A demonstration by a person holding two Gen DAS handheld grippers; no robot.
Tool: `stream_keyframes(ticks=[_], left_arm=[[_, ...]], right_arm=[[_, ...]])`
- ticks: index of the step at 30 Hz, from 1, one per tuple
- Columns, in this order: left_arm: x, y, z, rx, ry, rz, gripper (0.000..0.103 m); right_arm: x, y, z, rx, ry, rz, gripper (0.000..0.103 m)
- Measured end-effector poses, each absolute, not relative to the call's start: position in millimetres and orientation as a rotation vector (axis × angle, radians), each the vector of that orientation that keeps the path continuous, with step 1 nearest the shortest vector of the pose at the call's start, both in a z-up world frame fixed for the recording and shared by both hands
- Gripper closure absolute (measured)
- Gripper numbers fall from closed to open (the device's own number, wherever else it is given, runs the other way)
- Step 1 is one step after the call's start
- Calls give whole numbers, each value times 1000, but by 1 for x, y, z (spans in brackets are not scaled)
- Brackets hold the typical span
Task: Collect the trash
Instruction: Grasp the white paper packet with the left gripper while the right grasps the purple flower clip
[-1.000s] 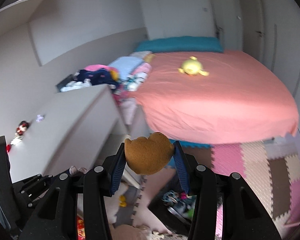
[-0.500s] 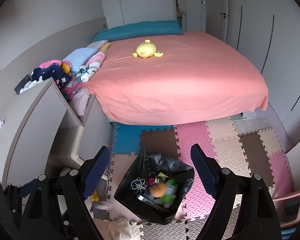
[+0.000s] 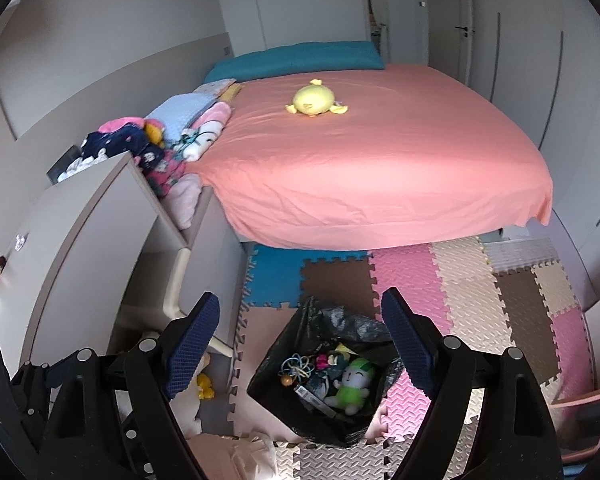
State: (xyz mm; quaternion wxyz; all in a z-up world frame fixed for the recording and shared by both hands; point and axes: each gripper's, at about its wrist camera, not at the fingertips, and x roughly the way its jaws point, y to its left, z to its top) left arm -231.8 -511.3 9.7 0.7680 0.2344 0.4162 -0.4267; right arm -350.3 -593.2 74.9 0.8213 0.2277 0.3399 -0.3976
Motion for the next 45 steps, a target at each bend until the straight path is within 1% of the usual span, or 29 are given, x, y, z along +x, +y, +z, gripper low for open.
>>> stream_keyframes(ticks=[5,12,22,32,39,45], left_arm=[[-207,-486,26,457,893,-893,6],[-153,-434,47,358,898,-790,6],[-63,-332,75,188,892,-577,6],[24,-235,83,-3,910,-309,6],[74,-196,86,-55,911,-201,6],[120,-170,75,-140,944,-90,6]], right_arm=[[-319,-569,85,449,721,-751,20],[-244,-519,101,357,731,-587,20],[-146,-453,115,263,748,-403,20],[-45,-403,111,203,786,-266,20],[19,-382,105,181,815,-200,20],[81,-373,98,163,838,-160,20]])
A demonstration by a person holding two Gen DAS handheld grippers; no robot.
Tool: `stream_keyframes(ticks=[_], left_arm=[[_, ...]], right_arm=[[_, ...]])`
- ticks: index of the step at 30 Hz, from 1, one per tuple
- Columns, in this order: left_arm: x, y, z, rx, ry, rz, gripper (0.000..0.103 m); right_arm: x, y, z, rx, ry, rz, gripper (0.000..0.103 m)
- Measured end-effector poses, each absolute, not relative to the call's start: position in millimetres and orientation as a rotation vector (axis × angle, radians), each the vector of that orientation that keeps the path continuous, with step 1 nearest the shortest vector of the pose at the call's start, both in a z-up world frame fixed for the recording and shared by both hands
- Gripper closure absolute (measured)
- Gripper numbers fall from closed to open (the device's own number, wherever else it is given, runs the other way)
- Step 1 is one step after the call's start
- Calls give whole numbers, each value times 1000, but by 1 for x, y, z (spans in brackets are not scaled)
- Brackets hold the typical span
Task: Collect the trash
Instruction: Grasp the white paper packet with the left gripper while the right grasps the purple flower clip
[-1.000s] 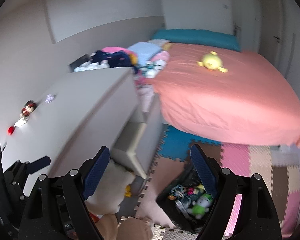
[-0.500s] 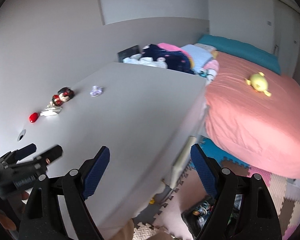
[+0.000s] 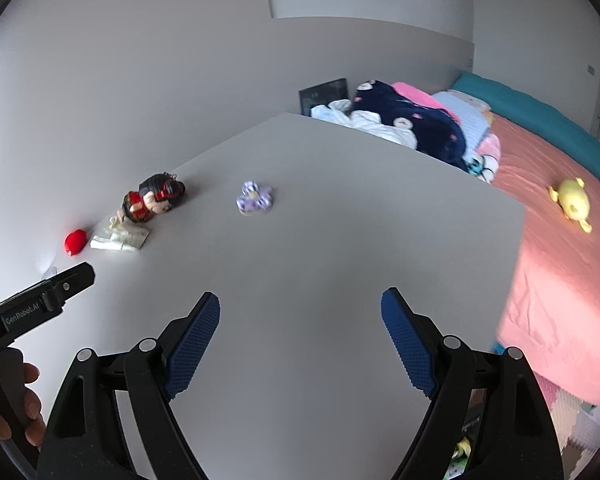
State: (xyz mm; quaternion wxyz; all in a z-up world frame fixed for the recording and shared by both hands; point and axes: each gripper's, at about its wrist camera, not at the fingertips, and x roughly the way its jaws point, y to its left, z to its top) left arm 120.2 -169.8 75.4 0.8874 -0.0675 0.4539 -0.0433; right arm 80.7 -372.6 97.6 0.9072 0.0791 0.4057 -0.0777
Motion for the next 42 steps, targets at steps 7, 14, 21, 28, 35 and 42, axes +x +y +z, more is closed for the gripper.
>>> stream_keyframes(ticks=[7,14,21,28,35,42], left_arm=[[167,-154,58,-216,1004,-17,6],[200,-159,48,-228,1037,24,6],[213,-158,29,-217,1063,80,16],[216,-149,30,-191,1012,67,61],[215,-126,30,-209,1018,-59,91],[202,-113,31,-179,1008,-121,93]], right_arm=[[137,-366,90,151,851,-129,20],[169,-359,85,151,858,-99,20],[187,-361,77,148,862,-97,20],[192,-359,70,132,869,-95,20],[204,-354,62,115,880,-104,20],[231,-349,50,72,922,-133,30]])
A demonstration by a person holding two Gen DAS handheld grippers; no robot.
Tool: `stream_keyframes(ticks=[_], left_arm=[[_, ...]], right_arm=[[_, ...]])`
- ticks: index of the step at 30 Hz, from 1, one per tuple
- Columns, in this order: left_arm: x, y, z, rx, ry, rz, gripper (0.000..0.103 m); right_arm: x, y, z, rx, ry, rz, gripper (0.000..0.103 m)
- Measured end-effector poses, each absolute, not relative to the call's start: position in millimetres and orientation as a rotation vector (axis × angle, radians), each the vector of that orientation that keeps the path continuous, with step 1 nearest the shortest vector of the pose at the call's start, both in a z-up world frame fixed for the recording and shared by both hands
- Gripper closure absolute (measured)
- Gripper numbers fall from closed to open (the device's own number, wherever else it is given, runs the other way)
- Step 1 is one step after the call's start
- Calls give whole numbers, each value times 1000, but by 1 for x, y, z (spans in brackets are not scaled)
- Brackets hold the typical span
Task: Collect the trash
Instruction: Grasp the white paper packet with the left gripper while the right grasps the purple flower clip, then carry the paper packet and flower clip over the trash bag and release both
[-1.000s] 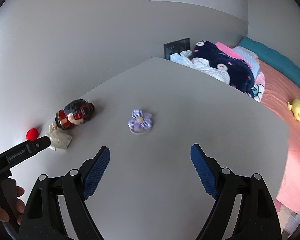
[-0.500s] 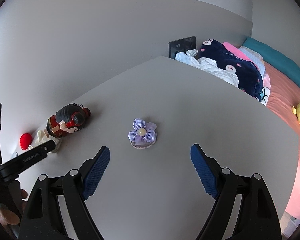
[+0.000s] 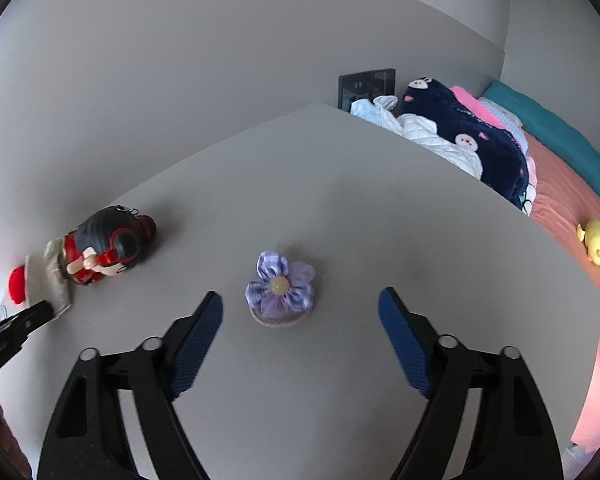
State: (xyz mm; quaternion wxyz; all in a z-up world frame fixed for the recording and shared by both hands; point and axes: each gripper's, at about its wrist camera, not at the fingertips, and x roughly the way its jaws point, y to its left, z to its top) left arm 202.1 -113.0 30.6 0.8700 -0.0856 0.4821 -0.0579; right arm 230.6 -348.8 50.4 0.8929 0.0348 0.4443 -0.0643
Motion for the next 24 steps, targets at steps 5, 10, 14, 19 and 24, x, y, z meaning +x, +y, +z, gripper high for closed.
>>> stream_keyframes(ticks=[5,10,14,19,24], left_arm=[[202,-107,30,-177,1003,-147,93],[196,-105,35,-167,970,-182,96],[187,-113,43,-124,937,-194,97],[171,-119,51,-112,923,-204,97],[152,-131,62,-98,903,-216,97]], right_arm=[[247,-342,42,20,958,-140,44],[249,-344,40,59,997,-115,83],[237,-348,41,103,995,-108,84],[215,-349,51,122,982,-98,84],[181,-355,71,139,954,-92,84]])
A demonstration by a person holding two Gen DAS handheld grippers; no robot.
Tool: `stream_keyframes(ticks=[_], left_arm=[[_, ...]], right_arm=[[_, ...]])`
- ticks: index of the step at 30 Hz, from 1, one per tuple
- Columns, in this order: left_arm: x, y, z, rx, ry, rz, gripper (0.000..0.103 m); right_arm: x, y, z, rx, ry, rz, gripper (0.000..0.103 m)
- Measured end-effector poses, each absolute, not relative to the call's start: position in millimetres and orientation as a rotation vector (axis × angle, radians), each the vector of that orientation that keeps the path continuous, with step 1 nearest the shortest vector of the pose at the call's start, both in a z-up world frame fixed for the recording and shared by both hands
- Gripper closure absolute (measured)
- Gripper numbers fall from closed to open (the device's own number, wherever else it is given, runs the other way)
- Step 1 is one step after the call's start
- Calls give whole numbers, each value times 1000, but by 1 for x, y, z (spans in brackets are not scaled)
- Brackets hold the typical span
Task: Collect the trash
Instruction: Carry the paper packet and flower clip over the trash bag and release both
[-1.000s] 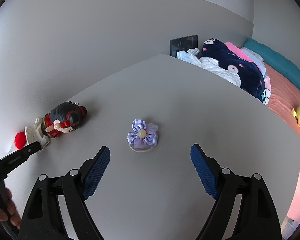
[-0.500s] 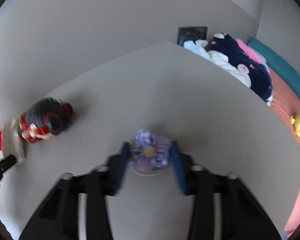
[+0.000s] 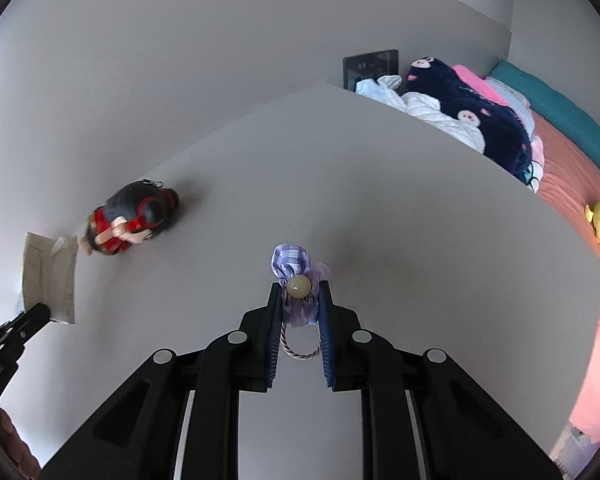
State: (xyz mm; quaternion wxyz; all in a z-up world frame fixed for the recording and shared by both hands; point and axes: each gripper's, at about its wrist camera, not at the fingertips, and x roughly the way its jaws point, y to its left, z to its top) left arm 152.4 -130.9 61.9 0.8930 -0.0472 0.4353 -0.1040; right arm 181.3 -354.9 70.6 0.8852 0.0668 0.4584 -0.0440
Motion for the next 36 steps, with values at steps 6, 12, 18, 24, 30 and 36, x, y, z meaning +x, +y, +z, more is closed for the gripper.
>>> stream_keyframes(ticks=[6,12,18,24,30,36], left_arm=[[120,-139,78,-102,879,-264,97],[78,-150,88,-104,864,-313,97],[34,-194,89,-54,865,-404,97],[-15,-253,92,17,855,-529,97],[-57,-308,87,84,856,-649,97],[-103,-365,78,170,866,-777,97]], right_arm=[[133,-366,98,132,914,-105,84],[70,-380,117,116,858,-157,84],[1,-403,128,150,820,-197,84],[-66,-432,135,197,773,-251,84],[-135,-464,133,238,745,-335,84],[-198,-494,128,280,723,-424,84]])
